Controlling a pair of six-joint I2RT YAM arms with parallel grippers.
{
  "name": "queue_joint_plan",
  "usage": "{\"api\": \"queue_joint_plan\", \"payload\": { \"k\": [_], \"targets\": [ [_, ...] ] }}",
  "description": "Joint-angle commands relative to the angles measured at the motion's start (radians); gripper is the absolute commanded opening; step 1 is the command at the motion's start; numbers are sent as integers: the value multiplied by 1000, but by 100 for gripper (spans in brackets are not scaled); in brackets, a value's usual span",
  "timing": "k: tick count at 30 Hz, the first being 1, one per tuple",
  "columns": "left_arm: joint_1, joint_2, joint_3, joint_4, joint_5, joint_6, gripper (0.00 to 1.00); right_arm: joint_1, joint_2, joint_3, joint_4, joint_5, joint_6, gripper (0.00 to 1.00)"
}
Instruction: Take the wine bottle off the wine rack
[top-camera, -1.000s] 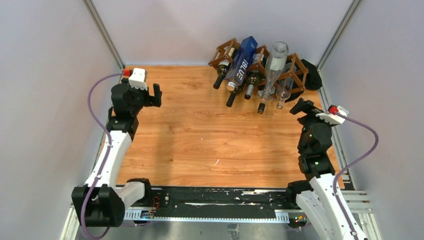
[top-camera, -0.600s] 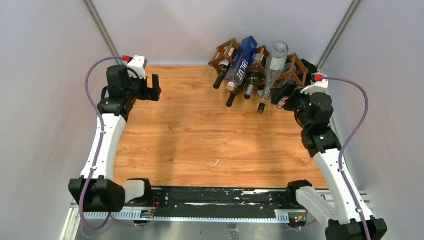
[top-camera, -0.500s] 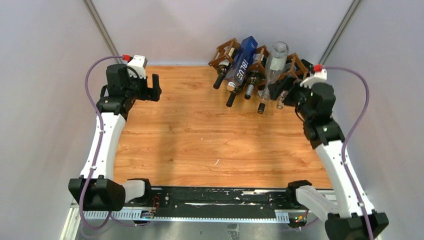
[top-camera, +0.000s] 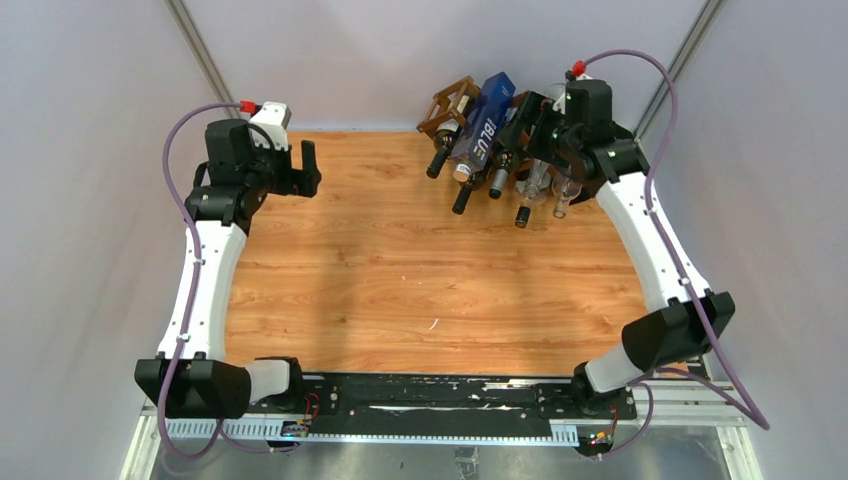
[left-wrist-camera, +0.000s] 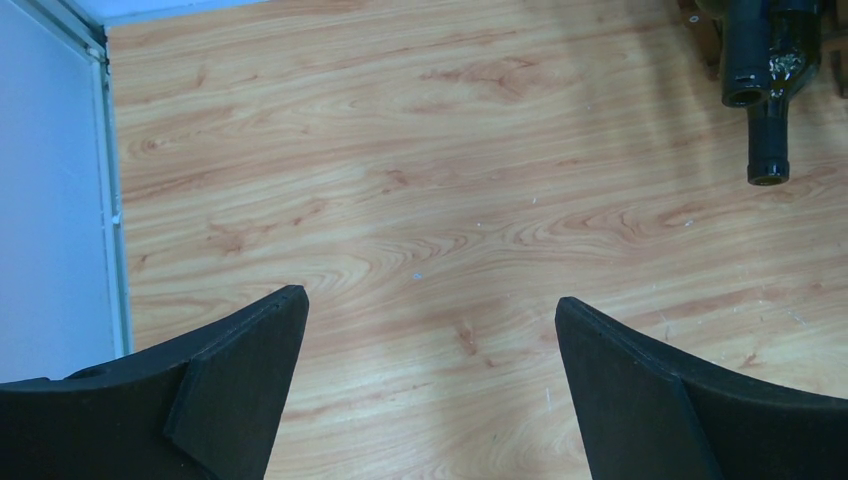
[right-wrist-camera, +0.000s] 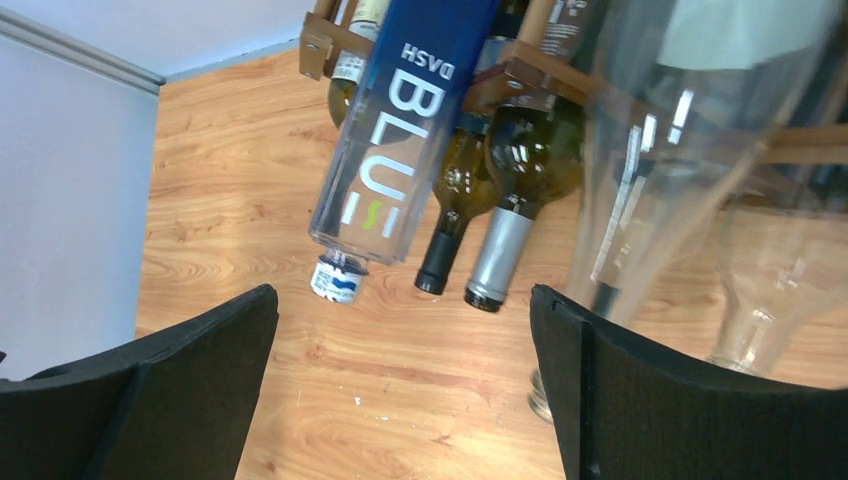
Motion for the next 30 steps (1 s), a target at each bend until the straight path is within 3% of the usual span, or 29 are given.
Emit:
{"api": "queue_joint_plan", "payload": {
  "k": [1,7,17,30],
  "targets": [
    [7,18,33,-29,26,-16,100,57,92,111,-63,60,38,100],
    [7,17,30,-47,18,-16,100,98,227,225,-108,192,103,100],
    [6,2,13,-67,76,-25,100,101,438,354,-122,240,194,99],
    [7,-14,11,-101,118,4,100,109,571,363,5,218,267,81]
  ]
}}
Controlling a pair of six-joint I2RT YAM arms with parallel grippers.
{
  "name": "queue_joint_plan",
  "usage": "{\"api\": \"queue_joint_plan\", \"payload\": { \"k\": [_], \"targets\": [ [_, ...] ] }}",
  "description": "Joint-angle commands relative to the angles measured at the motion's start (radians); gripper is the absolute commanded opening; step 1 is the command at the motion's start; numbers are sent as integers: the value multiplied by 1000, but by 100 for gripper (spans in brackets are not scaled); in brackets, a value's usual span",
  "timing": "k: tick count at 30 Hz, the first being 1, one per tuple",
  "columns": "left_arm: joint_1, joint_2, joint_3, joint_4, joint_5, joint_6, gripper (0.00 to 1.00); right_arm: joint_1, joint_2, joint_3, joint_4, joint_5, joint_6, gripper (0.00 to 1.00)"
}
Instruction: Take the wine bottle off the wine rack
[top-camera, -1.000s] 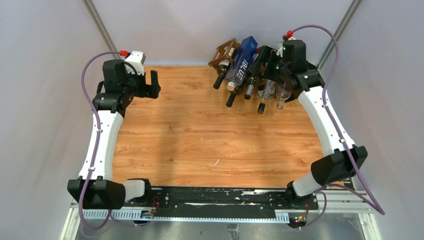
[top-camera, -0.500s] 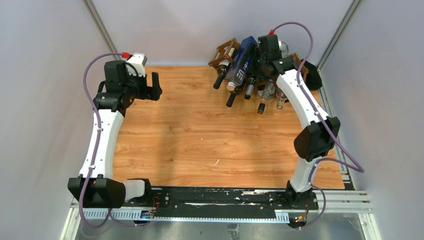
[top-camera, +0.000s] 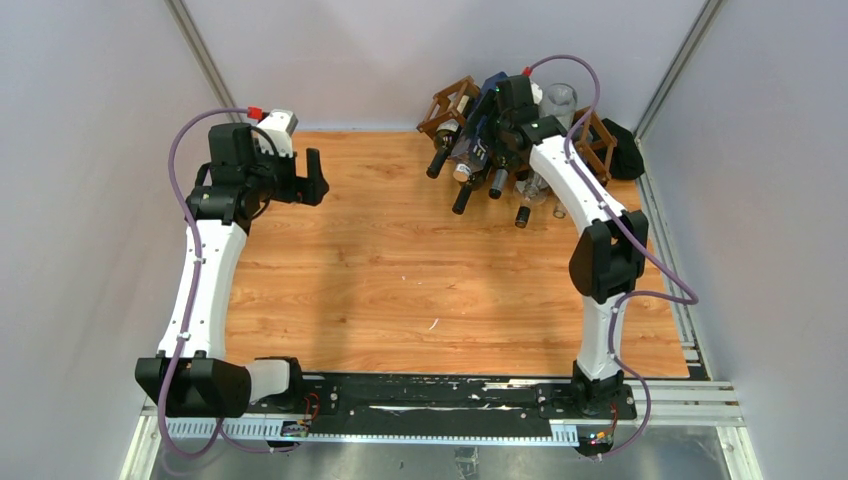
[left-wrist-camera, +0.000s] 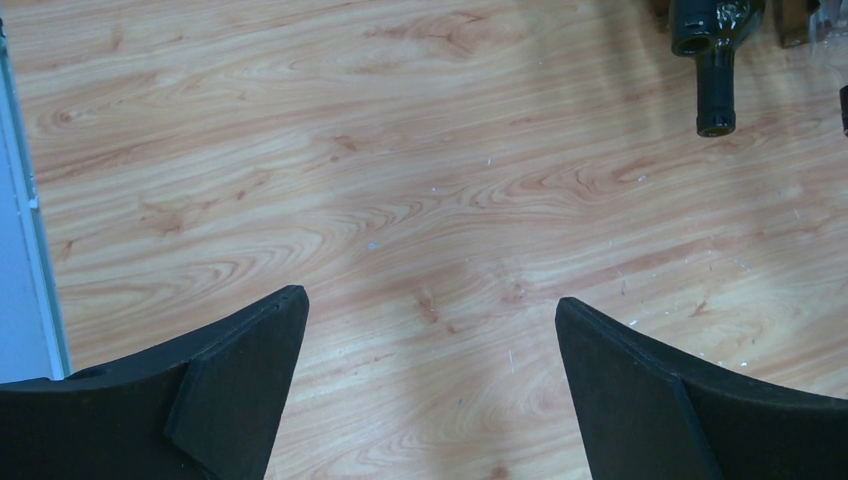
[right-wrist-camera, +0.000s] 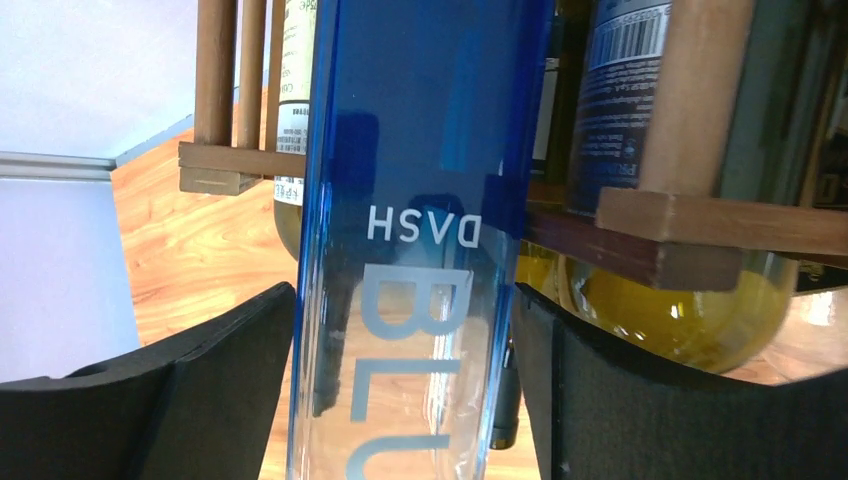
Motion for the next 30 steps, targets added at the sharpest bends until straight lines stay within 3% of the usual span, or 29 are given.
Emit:
{"api": "queue_joint_plan", "payload": {
  "k": [1,6,13,18,21,26,30],
  "targets": [
    [6,-22,4,-25,30,13,100,12,47,28,-20,31,18,80],
    [6,-22,-5,-25,51,7,100,43,80,58,-20,74,23,70],
    [7,-22,-5,-41,81,26,100,63,78,51,-7,127,28,49],
    [4,-15,-7,-43,142,41,100,63,43,39,-5,137,-6,24],
    [-7,0,5,-43,180,55,100,64,-11,-1,7,130,-38,1],
    [-98,25,53,-64,154,116,100,66,-151,-98,75,83,-95,0],
    [-153,41,76,-69,162,167,100,66,-235,-139,79,-41,-131,0]
  ]
}}
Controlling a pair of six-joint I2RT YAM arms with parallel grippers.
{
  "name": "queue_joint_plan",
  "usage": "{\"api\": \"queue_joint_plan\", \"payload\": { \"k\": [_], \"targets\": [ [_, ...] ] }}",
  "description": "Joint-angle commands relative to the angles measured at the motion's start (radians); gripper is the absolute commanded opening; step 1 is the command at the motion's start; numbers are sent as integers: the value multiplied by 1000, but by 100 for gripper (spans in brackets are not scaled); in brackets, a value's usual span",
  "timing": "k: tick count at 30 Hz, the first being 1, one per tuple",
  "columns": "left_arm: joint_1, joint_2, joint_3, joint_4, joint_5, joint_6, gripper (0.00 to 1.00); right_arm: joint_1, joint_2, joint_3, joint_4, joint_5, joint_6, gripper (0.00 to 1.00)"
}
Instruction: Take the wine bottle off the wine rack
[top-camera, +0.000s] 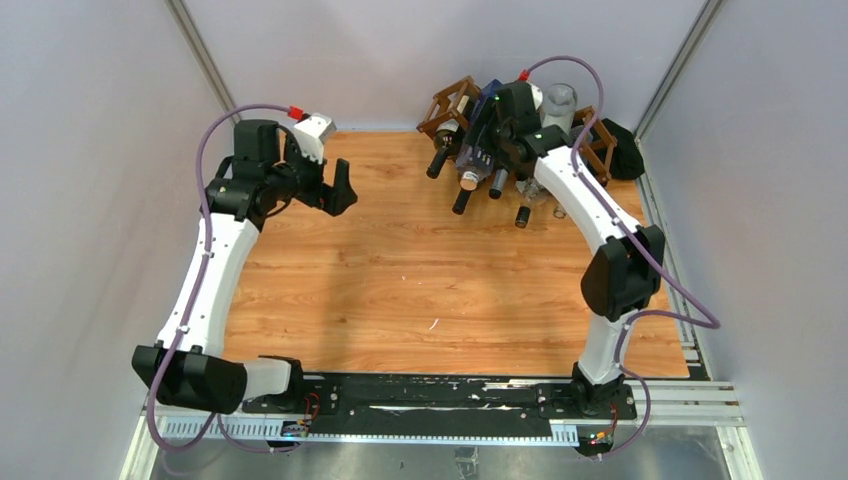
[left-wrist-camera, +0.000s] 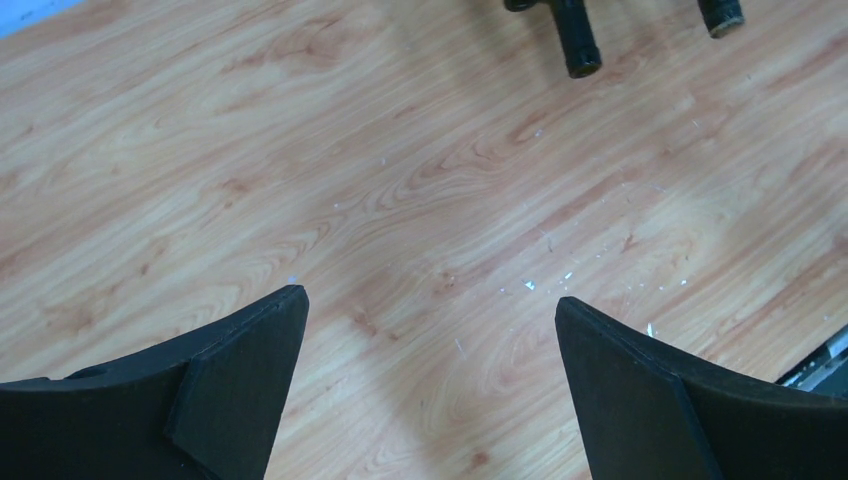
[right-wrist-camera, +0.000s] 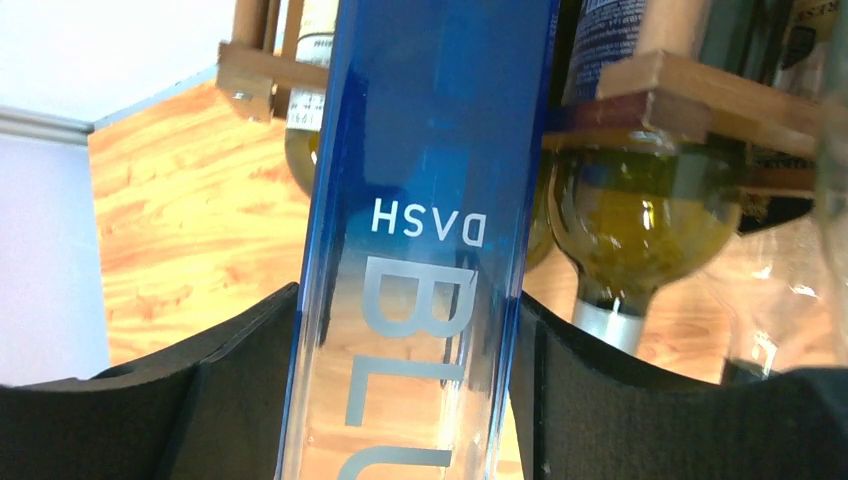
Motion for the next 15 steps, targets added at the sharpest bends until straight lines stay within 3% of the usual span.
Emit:
{"api": "queue_joint_plan", "payload": {
  "k": [1,15],
  "targets": [
    [-55,15,42,-18,24,90,100,12,-144,-24,27,-128,-80,0],
    [-215,-30,32,-35,35,386,100,13,-339,-212,8,-417,-73,0]
  ]
}}
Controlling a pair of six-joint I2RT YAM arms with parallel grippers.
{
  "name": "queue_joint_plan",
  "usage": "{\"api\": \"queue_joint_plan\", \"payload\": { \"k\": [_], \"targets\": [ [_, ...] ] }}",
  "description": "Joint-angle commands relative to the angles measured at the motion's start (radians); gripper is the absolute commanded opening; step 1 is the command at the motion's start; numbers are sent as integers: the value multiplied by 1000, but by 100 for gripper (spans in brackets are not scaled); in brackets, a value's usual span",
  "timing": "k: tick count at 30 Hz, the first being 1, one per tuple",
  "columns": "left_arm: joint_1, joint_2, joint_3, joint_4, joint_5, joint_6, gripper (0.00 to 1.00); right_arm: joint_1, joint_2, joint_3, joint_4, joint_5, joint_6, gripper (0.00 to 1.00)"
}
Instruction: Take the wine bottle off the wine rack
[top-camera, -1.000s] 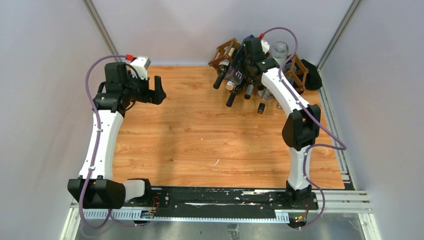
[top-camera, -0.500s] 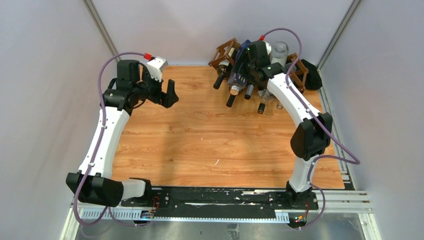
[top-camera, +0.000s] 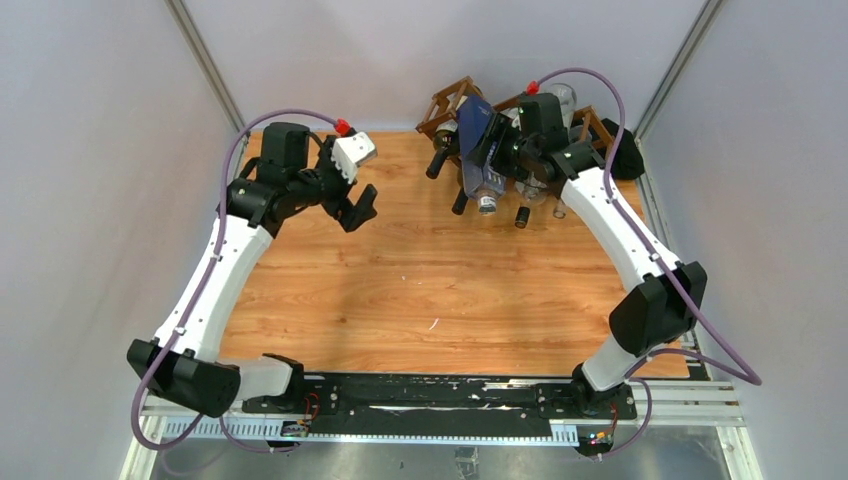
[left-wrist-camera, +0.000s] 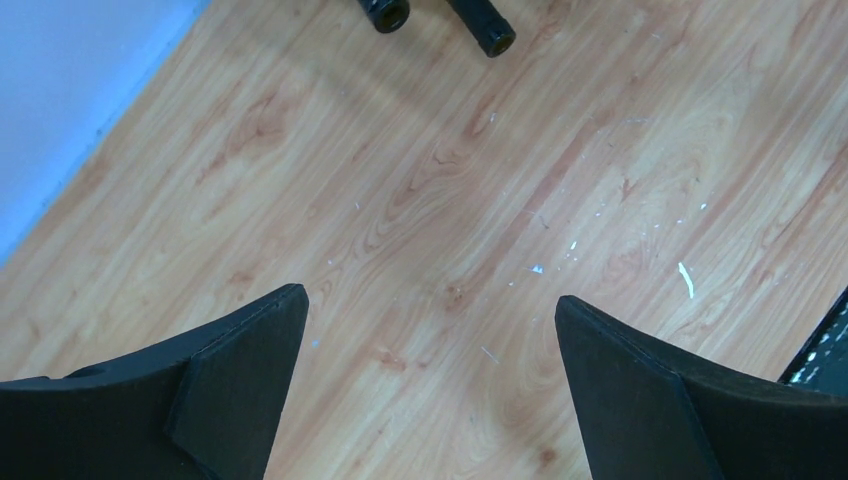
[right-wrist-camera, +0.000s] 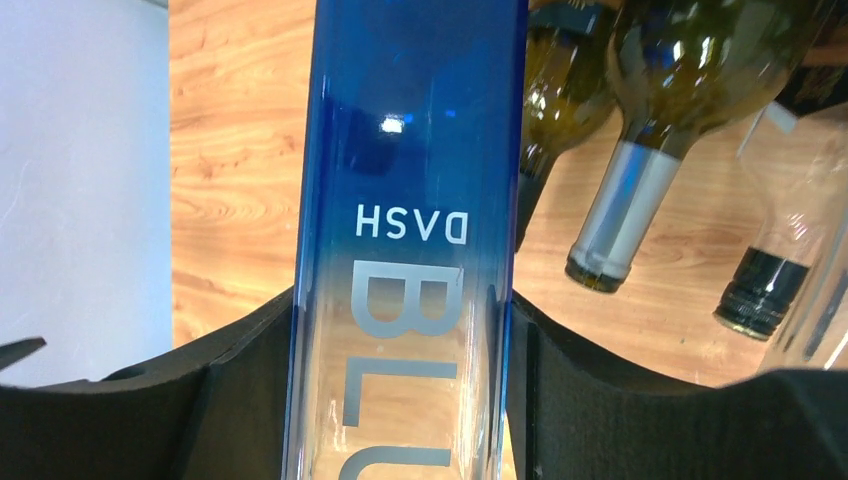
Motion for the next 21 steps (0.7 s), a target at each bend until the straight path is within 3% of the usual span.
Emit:
{"api": "queue_joint_plan", "payload": {
  "k": [1,7,13,21],
  "targets": [
    [-30,-47,4,-10,33,151,100,18,-85,-21,61,-187,-11,0],
    [-72,-108,-39,-9,32,346,100,68,-130,-47,32,-241,-17,0],
    [-169,-178,-81,-8,-49,659,100,157,-133,-63,5,-277,-36,0],
    [-288,-235,-144,16,-102,724,100,278,-114,-35,3,-322,-41,0]
  ]
}}
